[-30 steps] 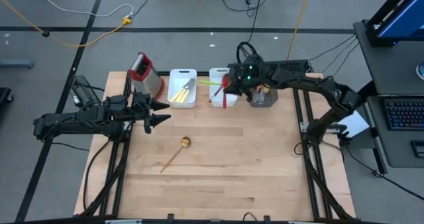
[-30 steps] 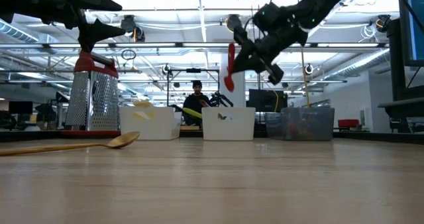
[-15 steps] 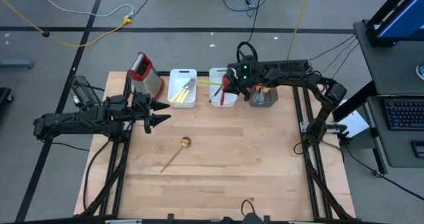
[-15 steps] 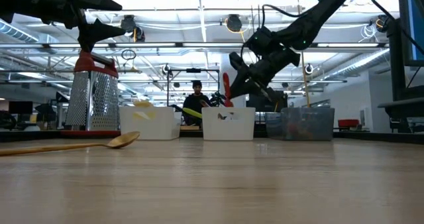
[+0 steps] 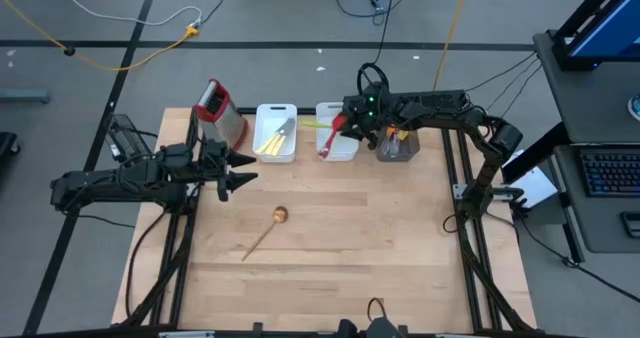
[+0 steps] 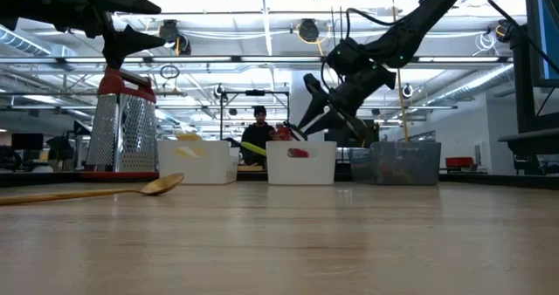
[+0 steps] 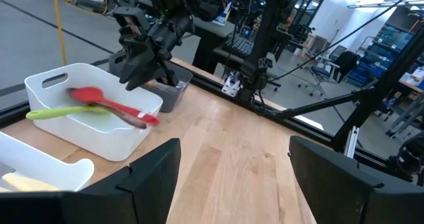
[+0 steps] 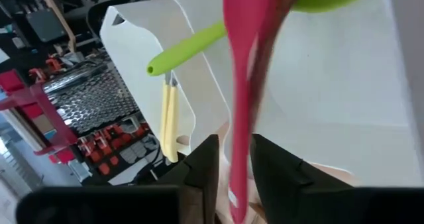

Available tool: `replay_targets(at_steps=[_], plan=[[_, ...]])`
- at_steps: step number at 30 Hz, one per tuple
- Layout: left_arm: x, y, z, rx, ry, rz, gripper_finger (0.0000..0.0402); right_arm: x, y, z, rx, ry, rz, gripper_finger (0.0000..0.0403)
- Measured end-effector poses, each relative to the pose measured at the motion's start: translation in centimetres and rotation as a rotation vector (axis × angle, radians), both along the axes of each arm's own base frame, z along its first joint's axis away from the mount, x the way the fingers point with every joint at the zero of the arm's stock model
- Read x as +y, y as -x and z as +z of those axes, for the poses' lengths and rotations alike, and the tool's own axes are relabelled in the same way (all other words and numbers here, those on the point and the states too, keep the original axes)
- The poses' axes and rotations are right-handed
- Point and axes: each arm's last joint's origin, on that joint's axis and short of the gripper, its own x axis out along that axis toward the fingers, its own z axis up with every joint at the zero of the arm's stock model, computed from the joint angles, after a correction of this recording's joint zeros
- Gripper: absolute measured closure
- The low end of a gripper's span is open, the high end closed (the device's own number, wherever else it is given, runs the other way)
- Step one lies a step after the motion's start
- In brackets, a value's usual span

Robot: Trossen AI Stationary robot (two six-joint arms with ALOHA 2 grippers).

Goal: Pick & Place Kitchen Items
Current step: Put the red serving spoon into the right white bin, then put the golden spoon into the right white bin

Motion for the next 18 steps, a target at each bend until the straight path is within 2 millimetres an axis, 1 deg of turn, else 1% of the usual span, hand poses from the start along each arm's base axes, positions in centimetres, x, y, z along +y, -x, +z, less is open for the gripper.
replay_targets(at_steps=[7, 11, 14, 18], plan=[[0.0, 0.0, 0.0, 0.0, 0.0, 0.0, 0.0117, 0.0, 0.0, 0.0, 0.005, 0.01, -0.002, 0.0305], [0.0, 0.0, 0.0, 0.0, 0.0, -0.001, 0.0117, 0.0, 0.0, 0.2, 0.008, 0.067, -0.003, 0.0303], [0.0, 0.0, 0.0, 0.0, 0.0, -0.001, 0.0117, 0.3, -0.4, 1.0, -0.027, 0.141, 0.012, 0.0306], [0.0, 0.0, 0.0, 0.0, 0.0, -0.001, 0.0117, 1.8, -1.0, 2.9, -0.079, 0.242, 0.061, 0.0314]])
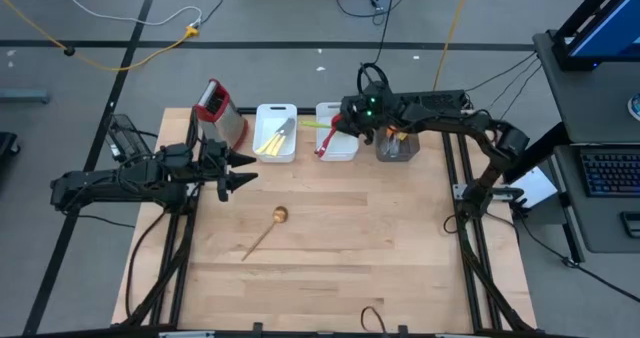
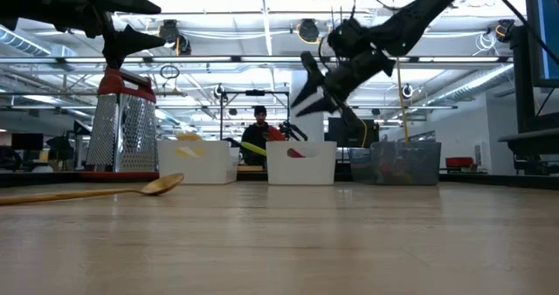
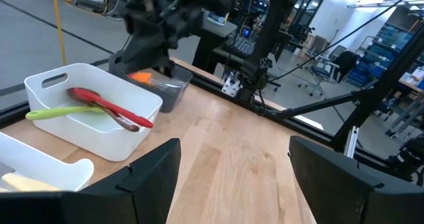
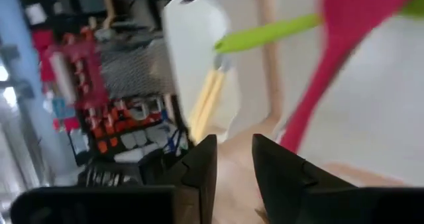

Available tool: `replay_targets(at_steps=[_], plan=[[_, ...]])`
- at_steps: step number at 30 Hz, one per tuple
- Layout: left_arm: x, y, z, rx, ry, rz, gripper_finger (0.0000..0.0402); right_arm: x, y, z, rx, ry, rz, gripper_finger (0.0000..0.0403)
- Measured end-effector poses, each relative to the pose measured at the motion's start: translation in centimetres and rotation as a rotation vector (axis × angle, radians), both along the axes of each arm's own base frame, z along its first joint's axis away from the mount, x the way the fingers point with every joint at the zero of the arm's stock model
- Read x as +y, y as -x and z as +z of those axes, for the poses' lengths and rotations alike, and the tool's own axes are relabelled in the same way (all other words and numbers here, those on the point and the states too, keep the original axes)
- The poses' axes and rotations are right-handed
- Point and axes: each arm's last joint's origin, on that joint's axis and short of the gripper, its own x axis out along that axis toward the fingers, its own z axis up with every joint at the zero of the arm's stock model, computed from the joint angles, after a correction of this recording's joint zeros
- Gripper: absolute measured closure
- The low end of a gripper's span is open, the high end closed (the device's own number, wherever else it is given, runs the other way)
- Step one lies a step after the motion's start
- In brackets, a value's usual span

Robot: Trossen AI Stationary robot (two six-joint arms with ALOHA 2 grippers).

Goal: Pick & Place Kitchen Items
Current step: Put the golden spoon into the right white bin

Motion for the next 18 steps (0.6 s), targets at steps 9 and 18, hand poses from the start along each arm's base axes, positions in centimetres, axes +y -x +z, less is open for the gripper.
replay_targets(at_steps=[9, 18], plan=[[0.0, 0.0, 0.0, 0.001, -0.006, 0.0, 0.0117, 5.8, -1.0, 4.9, -0.101, 0.199, 0.097, 0.0332], [0.0, 0.0, 0.0, 0.001, -0.006, 0.0, 0.0117, 12.2, -2.7, 5.8, -0.122, 0.293, 0.251, 0.0334]])
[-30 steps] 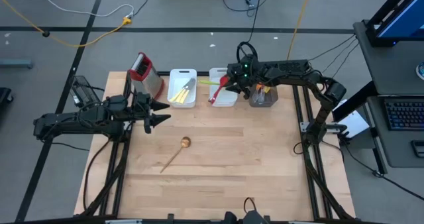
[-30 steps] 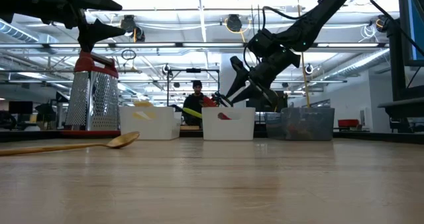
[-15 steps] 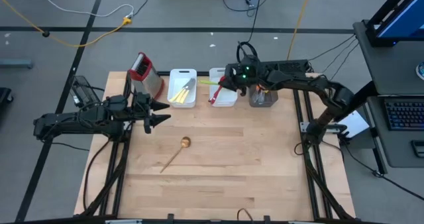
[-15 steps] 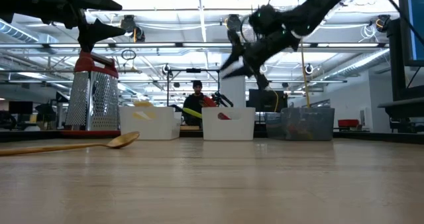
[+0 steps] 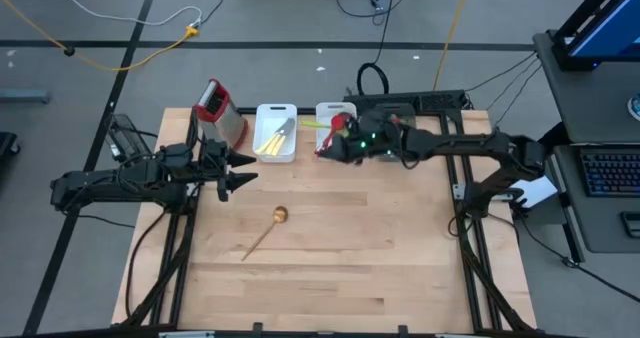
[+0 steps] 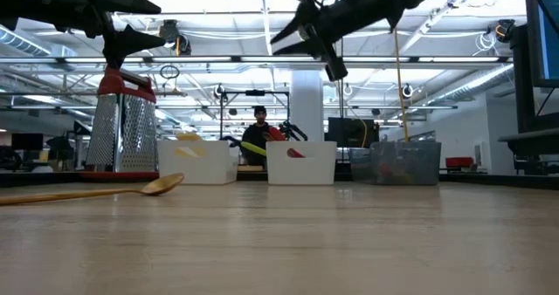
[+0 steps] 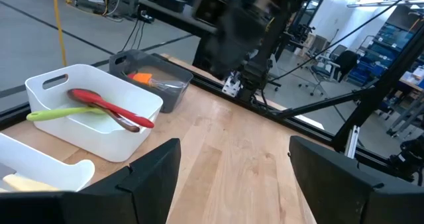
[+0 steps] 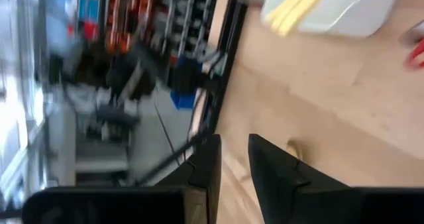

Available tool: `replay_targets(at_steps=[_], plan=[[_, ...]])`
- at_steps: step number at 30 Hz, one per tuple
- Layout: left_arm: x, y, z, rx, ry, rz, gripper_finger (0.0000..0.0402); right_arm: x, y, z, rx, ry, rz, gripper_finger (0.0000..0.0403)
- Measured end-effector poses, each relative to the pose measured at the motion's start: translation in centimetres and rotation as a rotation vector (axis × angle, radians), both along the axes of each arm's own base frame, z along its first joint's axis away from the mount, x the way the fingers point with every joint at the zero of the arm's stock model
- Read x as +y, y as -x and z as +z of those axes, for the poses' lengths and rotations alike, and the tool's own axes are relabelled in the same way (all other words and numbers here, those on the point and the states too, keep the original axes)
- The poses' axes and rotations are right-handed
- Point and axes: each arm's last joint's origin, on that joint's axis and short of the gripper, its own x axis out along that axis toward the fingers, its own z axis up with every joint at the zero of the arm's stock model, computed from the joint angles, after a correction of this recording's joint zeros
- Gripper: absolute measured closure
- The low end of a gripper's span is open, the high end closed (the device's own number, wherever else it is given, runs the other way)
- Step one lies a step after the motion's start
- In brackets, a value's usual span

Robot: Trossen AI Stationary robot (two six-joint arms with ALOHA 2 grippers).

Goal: Pick & Place Kitchen Items
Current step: Put the golden spoon into the right white bin

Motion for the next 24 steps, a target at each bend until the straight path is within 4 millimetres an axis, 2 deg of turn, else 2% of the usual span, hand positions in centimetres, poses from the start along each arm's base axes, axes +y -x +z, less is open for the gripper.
replay_targets(at_steps=[3, 7, 15, 19, 24], plan=[[0.0, 0.0, 0.0, 0.0, 0.0, 0.0, 0.0117, 1.9, -0.4, 0.0, -0.003, 0.067, 0.073, 0.0334], [0.0, 0.0, 0.1, -0.006, 0.0, 0.0, 0.0117, 3.8, -0.8, 0.0, 0.003, 0.184, 0.079, 0.0334], [-0.2, 0.0, 0.5, -0.065, 0.072, -0.051, 0.0117, 5.9, -0.5, 0.7, -0.027, 0.385, 0.179, 0.0334], [-0.4, -0.1, 0.6, -0.063, 0.074, -0.129, 0.0117, 6.3, 0.3, 1.8, -0.056, 0.512, 0.228, 0.0334], [-0.4, -0.1, 0.6, -0.063, 0.076, -0.135, 0.0117, 6.4, 2.7, 3.3, 0.008, 0.625, 0.225, 0.0334]])
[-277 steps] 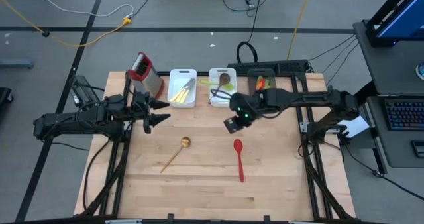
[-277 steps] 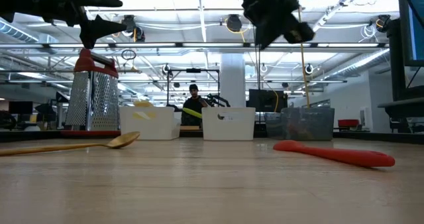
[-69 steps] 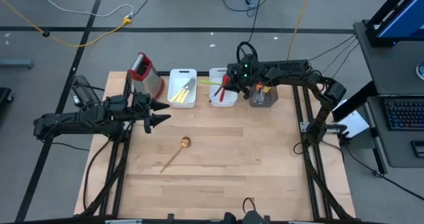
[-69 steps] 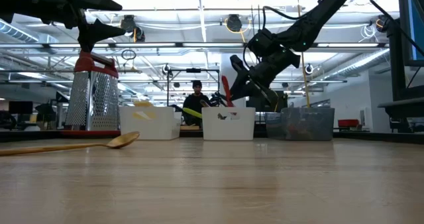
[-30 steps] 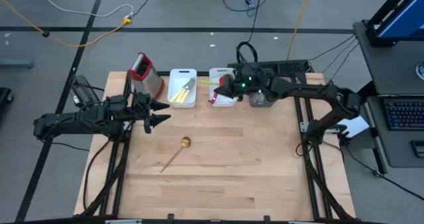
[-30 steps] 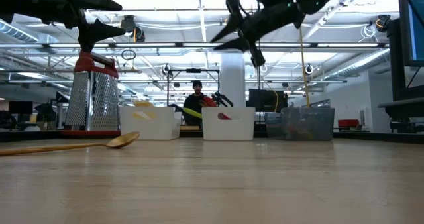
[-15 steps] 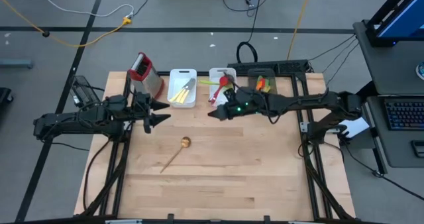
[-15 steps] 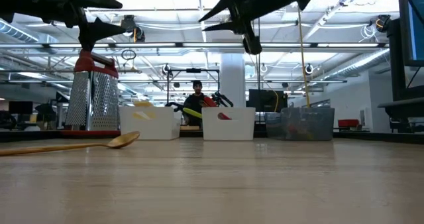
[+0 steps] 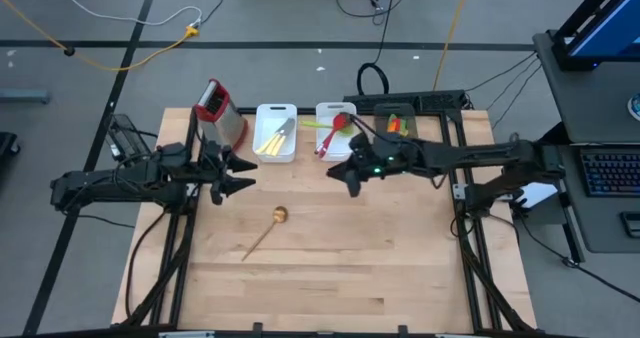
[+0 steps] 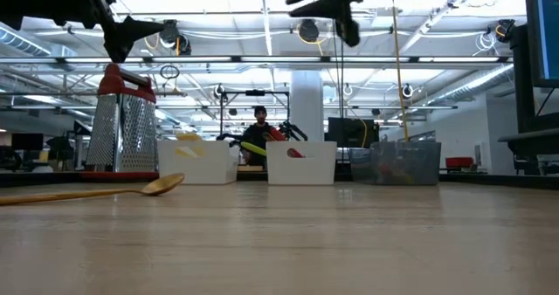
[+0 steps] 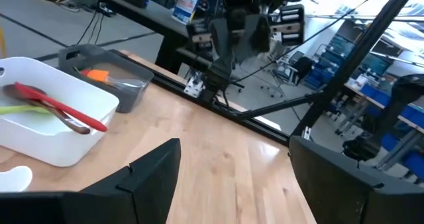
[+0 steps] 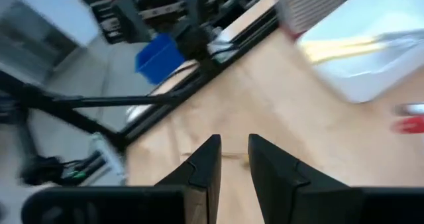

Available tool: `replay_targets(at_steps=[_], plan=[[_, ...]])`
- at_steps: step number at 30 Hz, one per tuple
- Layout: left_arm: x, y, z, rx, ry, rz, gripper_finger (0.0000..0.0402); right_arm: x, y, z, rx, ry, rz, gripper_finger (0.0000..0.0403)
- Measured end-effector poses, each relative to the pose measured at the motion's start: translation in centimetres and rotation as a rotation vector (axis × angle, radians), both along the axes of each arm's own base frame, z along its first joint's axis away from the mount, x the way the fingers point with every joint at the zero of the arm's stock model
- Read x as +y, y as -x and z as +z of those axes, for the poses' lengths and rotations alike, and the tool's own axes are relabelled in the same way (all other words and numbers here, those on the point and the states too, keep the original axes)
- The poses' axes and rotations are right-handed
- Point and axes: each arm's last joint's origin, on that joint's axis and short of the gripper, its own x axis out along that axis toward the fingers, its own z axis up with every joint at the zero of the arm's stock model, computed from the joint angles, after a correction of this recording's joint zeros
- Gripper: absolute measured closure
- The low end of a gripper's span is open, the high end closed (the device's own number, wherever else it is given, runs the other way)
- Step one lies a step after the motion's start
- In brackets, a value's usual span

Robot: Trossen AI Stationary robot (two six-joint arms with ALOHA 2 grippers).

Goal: Pick & Place Kitchen Items
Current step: Put the golden spoon into the right white bin

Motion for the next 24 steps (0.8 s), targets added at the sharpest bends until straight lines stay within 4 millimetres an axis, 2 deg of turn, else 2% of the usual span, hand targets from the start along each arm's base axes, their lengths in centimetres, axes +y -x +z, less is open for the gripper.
replay_targets(at_steps=[5, 14, 18, 24], plan=[[-0.3, -0.1, 0.0, 0.002, -0.004, 0.006, 0.0117, 0.7, 4.0, 0.0, -0.029, 0.07, -0.072, 0.0334], [-1.1, -1.6, -0.5, 0.103, -0.02, 0.015, 0.0117, 1.9, 11.5, -3.8, -0.283, 0.081, -0.073, 0.0334], [-1.6, -2.8, -0.1, 0.219, -0.026, 0.0, 0.0117, 1.9, 14.0, -5.7, -0.401, 0.114, -0.071, 0.0334], [-2.5, -4.6, 0.1, 0.531, -0.014, -0.014, 0.0117, 1.8, 16.4, -8.8, -0.522, 0.154, -0.075, 0.0334]])
